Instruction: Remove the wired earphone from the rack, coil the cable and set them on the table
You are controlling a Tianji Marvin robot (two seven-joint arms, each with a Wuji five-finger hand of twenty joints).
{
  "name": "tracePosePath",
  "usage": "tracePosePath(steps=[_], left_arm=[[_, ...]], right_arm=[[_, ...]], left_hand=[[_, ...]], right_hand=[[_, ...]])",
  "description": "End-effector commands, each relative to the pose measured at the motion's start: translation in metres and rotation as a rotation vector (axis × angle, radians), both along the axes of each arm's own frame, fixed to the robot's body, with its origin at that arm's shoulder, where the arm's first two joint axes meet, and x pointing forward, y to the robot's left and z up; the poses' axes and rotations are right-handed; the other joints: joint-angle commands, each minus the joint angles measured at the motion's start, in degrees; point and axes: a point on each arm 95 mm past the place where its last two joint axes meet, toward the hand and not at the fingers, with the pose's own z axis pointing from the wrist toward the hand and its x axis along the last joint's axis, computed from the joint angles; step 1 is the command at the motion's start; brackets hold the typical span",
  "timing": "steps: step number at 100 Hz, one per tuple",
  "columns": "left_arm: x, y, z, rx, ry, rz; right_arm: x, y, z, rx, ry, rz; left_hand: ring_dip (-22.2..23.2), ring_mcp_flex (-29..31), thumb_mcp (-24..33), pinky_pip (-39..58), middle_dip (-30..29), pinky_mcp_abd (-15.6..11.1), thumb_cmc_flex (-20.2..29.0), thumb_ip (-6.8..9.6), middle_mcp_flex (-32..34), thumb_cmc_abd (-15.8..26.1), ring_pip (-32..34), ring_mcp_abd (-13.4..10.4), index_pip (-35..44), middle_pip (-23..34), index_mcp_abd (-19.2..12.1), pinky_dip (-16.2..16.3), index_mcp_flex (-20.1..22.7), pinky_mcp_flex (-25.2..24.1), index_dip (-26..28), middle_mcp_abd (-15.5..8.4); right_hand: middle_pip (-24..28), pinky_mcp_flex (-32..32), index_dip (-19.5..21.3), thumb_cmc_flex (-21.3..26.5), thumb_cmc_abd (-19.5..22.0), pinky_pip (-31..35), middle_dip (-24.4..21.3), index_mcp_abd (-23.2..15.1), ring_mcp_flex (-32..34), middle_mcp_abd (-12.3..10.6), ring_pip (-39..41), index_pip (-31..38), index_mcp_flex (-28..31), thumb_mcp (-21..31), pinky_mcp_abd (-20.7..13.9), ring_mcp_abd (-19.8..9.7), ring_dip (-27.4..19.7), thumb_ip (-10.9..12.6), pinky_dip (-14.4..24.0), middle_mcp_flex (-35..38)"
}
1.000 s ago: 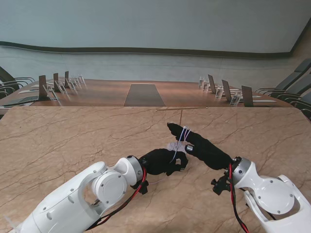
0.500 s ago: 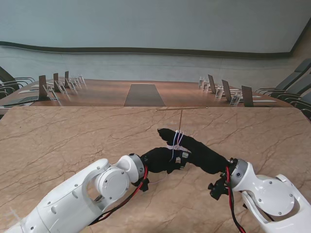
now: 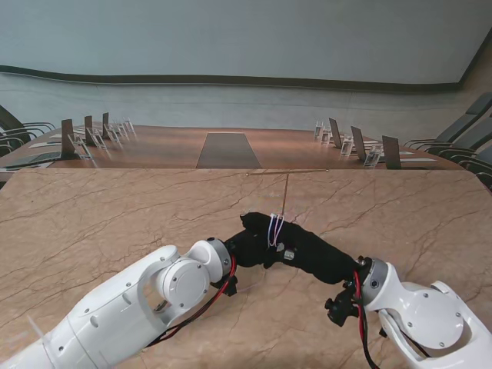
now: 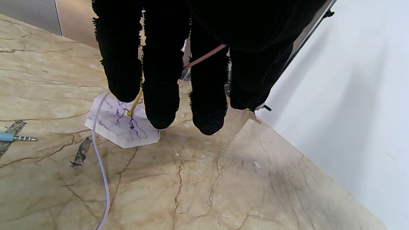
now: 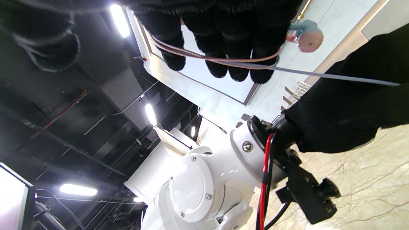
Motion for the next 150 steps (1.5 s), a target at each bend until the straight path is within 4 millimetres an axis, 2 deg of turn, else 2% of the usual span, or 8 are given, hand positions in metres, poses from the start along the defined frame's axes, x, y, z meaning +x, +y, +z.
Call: tracePosePath(steps=[1,18,24,59,91,99,104,150], left_arm=[[0.004,-0.001,0.001,0.0,0.002,0.009],[0.011,0.0,0.006,0.007,-0.013,0.015],[0.012,0.001,0.009,0.009,-0.019,0.018],[0.025,0.007,0.026,0.026,-0.073,0.02],[0.028,0.01,0.035,0.026,-0.103,0.021],[0.03,0.011,0.038,0.025,-0.11,0.021],[0.031,0.011,0.04,0.024,-0.115,0.021],[0.033,0.015,0.055,0.006,-0.156,0.02]], right_arm=[[-0.006,0.004,0.001,0.01,-0.003,0.019],[-0.01,0.005,-0.001,0.014,0.009,0.033],[-0.012,0.005,-0.002,0.015,0.014,0.037],[-0.02,0.005,-0.011,-0.002,0.06,0.047],[-0.025,0.001,-0.032,-0.038,0.14,0.009],[-0.027,0.002,-0.037,-0.041,0.157,0.005],[-0.028,0.002,-0.04,-0.046,0.17,0.002],[-0.031,-0.005,-0.074,-0.1,0.296,-0.075]], left_hand=[[1.0,-1.2,0.2,0.2,-1.0,-1.0,4.0,-0.71,-0.6,1.8,0.0,-0.4,-0.5,0.2,-0.4,0.9,-1.3,-1.1,0.9,0.5],[1.1,-1.4,0.1,0.1,-1.1,-1.2,4.0,-0.69,-0.9,1.9,-0.1,-0.4,-0.5,0.1,-0.6,0.9,-1.4,-1.3,1.0,0.6],[1.1,-1.5,0.1,0.1,-1.2,-1.2,4.0,-0.69,-0.9,1.9,-0.1,-0.5,-0.4,0.1,-0.6,0.9,-1.4,-1.3,1.0,0.9],[1.1,-1.5,0.1,0.1,-1.3,-1.2,4.0,-0.7,-1.1,1.8,-0.2,-0.5,-0.5,0.1,-0.5,0.9,-1.3,-1.3,0.9,1.0],[1.1,-1.6,-0.1,0.0,-1.4,-1.3,4.0,-0.73,-1.1,1.9,-0.3,-0.5,-0.5,0.0,-0.8,0.8,-1.3,-1.3,0.9,1.3],[1.1,-1.6,0.0,0.0,-1.4,-1.3,4.0,-0.71,-1.1,1.8,-0.3,-0.7,-0.6,0.1,-0.6,0.8,-1.3,-1.4,0.9,-0.4],[1.1,-1.6,0.0,0.0,-1.4,-1.3,4.0,-0.71,-1.1,1.8,-0.3,-0.6,-0.6,0.0,-0.6,0.8,-1.2,-1.4,0.9,1.3],[1.1,-1.6,0.0,0.1,-1.4,-1.2,4.0,-0.75,-1.0,1.6,-0.3,-0.6,-0.7,0.0,-0.3,0.8,-1.1,-1.3,0.8,0.4]], right_hand=[[1.1,0.1,0.5,0.8,-0.5,2.3,0.7,-3.9,1.9,0.4,0.9,1.0,-1.6,-0.8,-0.2,0.5,0.2,-1.0,-0.8,1.4],[1.5,0.3,0.4,1.2,-0.4,4.3,0.9,-4.2,2.8,0.7,1.4,2.2,-1.6,-1.0,0.1,0.9,0.4,-0.9,-1.5,2.2],[1.6,0.0,-1.6,1.8,-0.1,7.1,1.0,-4.2,3.0,0.8,1.5,6.2,-2.8,-1.9,0.3,1.2,0.4,-0.7,-5.8,2.4],[2.1,0.6,-2.2,2.0,-0.1,8.8,1.3,-4.5,4.2,1.2,2.0,8.0,-2.4,-1.9,0.8,1.7,0.7,-0.7,-5.8,3.3],[1.9,0.4,-3.8,2.4,0.1,9.4,1.2,-4.7,4.3,1.2,1.8,12.3,-3.3,-2.2,1.0,1.8,0.7,-0.7,-6.7,3.6],[1.9,0.4,-4.2,2.5,0.1,9.5,1.2,-4.7,4.4,1.2,1.8,12.6,-3.3,-2.2,1.0,1.7,0.8,-0.7,-6.7,3.6],[1.8,0.4,-4.4,2.5,0.2,9.4,1.2,-4.8,4.2,1.1,1.7,12.7,-3.3,-2.3,1.0,1.7,0.7,-0.7,-6.8,3.6],[1.0,-1.0,-5.8,1.2,-0.2,8.4,0.8,-5.1,2.8,1.1,0.9,13.9,-3.4,-2.9,1.2,1.7,0.6,-0.7,-7.2,2.4]])
